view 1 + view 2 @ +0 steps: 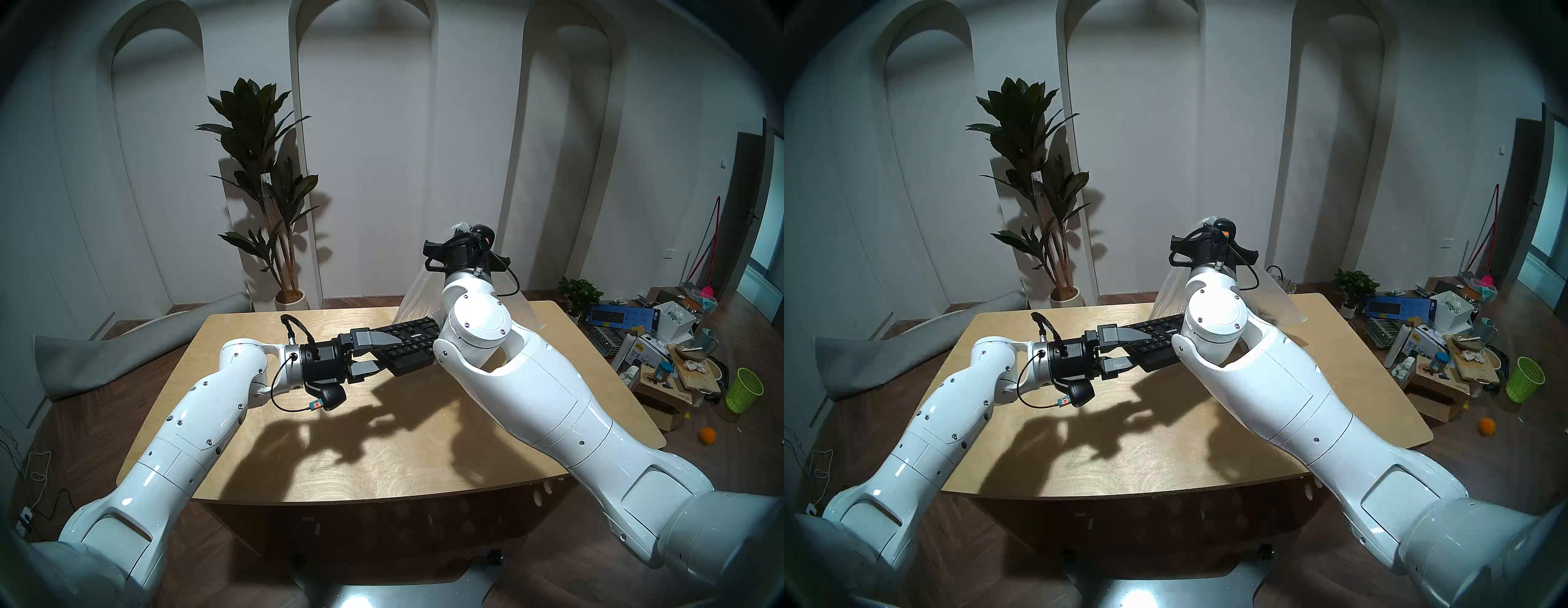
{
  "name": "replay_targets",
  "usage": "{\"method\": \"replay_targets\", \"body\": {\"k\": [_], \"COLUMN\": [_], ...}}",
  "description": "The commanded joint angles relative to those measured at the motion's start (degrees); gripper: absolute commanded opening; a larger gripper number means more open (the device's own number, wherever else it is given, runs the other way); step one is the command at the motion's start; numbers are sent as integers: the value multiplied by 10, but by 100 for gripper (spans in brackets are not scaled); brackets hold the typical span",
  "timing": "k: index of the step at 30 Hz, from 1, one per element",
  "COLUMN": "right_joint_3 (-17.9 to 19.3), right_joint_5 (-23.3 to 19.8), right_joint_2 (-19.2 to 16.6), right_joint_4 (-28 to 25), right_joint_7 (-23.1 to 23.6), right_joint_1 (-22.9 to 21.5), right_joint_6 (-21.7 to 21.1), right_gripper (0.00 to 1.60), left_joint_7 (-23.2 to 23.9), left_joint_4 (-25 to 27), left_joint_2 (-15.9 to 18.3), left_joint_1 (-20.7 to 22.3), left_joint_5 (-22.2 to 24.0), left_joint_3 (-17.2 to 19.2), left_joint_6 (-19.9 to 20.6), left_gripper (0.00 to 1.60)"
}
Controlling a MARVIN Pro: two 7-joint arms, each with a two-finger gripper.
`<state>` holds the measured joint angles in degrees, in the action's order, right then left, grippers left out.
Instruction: Unwrap the new keyboard and set the wrapping aside
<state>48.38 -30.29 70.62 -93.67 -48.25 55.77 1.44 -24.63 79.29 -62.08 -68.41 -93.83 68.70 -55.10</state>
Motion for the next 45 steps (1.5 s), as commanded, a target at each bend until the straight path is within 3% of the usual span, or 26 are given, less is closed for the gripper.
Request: {"method": "replay_targets", "body": {"k": [1,9,23,32,33,34,35,45], "right_joint_3": [6,6,6,7,7,7,7,7], "right_joint_5": [8,8,8,8,8,8,8,8], "right_joint_2": [0,0,1,1,1,1,1,1], "right_joint_4": [-17,-17,-17,-17,-17,-17,-17,-17], "right_joint_7": [1,2,2,2,2,2,2,2], "right_joint_1": [-17,-17,-17,-17,-17,-17,-17,-17], "right_joint_6": [7,7,7,7,7,7,7,7], "right_gripper": [0,0,0,0,0,0,0,0], "left_joint_7": [26,74,118,202,213,230,241,297], "left_joint_4": [0,2,-27,-58,-59,-60,-60,-55], "left_joint_2": [-27,-23,-37,-52,-54,-54,-54,-52], "left_joint_1": [31,38,84,100,99,100,101,108], "left_joint_5": [31,81,94,137,145,157,165,225], "left_joint_3": [-1,-26,-40,-28,-27,-30,-31,-35], "left_joint_6": [1,1,1,1,1,1,1,1], "left_gripper": [160,160,160,159,105,76,0,0]}}
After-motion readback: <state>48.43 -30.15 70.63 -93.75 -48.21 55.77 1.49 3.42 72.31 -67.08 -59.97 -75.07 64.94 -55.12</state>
